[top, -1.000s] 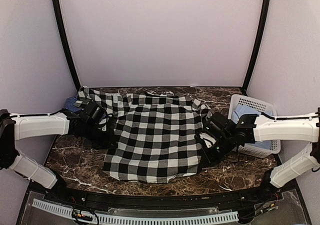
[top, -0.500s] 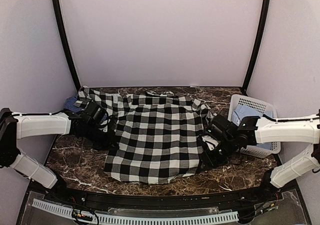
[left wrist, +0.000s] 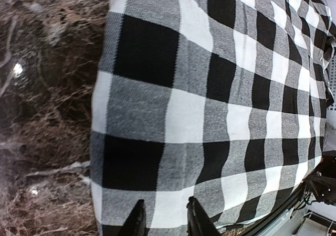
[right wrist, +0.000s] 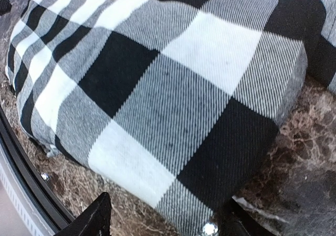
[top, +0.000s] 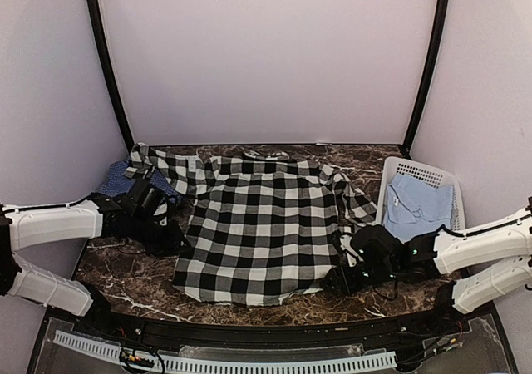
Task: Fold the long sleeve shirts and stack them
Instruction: Flatten out the crumpled shirt at the center of the board.
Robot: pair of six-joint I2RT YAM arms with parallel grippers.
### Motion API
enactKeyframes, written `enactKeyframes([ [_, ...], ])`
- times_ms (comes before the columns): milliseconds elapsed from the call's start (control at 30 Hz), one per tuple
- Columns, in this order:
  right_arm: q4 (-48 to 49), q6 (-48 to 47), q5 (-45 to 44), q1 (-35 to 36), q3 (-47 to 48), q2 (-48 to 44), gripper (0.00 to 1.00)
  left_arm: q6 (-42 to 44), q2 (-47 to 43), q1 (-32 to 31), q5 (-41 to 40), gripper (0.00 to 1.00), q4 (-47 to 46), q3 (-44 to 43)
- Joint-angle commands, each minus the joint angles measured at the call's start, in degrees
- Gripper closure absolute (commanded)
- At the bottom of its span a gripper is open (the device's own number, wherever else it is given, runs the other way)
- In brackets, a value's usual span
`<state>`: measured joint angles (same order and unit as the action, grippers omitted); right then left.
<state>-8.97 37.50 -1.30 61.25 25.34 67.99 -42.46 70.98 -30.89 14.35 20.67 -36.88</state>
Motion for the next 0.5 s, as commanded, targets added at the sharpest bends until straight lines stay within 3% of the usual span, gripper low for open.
enactKeyframes([
  [0, 11.3, 0.9, -6.1, 1.1, -2.0, 1.7, 0.36, -6.2, -6.4, 0.1, -6.2, 0.72, 4.4, 4.8],
  [200, 12.8, -0.5, -5.0, 1.2, -2.0, 3.1, 0.44, -10.3, -11.3, 0.1, -4.8, 0.63, 4.3, 10.7],
  [467, 13.0, -0.6, -2.2, 1.5, -2.7, 2.3, 0.65, -13.0, -9.4, -4.7, -4.0, 0.51, 3.5, 12.5],
])
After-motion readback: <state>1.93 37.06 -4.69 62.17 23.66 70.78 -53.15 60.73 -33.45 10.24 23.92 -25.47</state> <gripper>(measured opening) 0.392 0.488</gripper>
